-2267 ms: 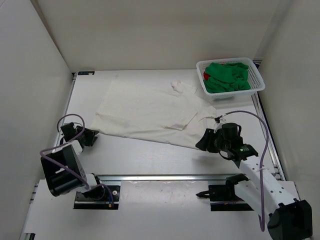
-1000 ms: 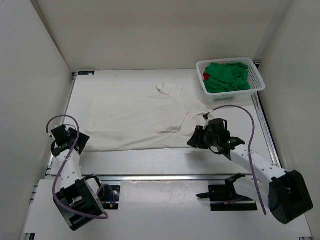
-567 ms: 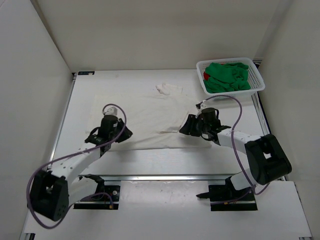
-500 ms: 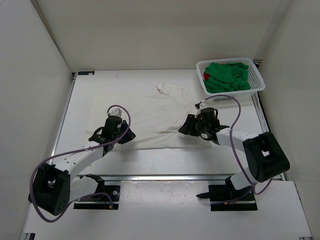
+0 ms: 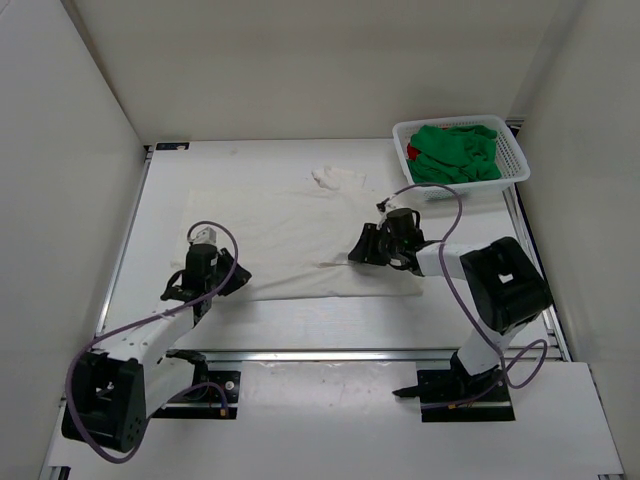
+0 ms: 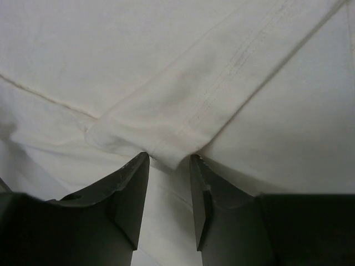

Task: Fold and stack the t-shirts
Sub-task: Fold the flattened tshirt in 1/3 of the way, then grap the side of the flattened tshirt furthest away from the robot with both arms

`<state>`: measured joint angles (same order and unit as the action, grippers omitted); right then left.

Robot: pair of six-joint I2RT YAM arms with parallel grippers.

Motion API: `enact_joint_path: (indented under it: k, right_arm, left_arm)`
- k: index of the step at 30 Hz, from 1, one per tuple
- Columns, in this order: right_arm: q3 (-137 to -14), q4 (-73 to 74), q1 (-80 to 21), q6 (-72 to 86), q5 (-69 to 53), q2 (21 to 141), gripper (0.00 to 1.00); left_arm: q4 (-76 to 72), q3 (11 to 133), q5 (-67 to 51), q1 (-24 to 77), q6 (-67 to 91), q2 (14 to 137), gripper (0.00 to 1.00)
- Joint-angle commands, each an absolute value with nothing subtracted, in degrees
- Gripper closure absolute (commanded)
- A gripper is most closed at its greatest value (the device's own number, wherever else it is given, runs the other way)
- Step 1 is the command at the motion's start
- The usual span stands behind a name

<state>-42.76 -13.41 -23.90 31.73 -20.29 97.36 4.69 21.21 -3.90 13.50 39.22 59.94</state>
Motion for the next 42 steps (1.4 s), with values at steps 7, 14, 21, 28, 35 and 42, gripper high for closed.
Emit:
enact_joint_path:
  k: [7,14,21,28,35,42]
  right_arm:
    - [-48.8,-15.2,-27.3,33.0,-22.4,99.4,0.72]
    - [-61.9,-15.3,-24.1,37.7,-30.5,107.6,0.73]
    - [-60.4,-10.6,-25.9,33.1,-24.2,99.9,0.68]
    - [-46.9,-7.5,-30.1,31.0,-19.4,92.1,1.0]
    - [-41.4,-3.4,-31.6,26.9,-12.7,90.8,1.0]
    - [-33.8,-1.6,-34.4,27.2,-8.8,87.7,1.0]
  left_arm:
    - [1.6,20.9,-6.7,14.1,38.9,58.8,0.65]
    - [1.5,21.4,-6.9,14.4,39.1,59.6,0.65]
    - [3.2,23.5,-3.9,17.4,39.3,58.5,0.65]
    - [0.7,29.1,-3.3,28.2,39.8,71.1,0.67]
    - [-3.2,34.8,-2.1,30.1,38.8,83.0,0.71]
    - [-4.0,25.9,-4.0,31.2,40.8,82.4,0.72]
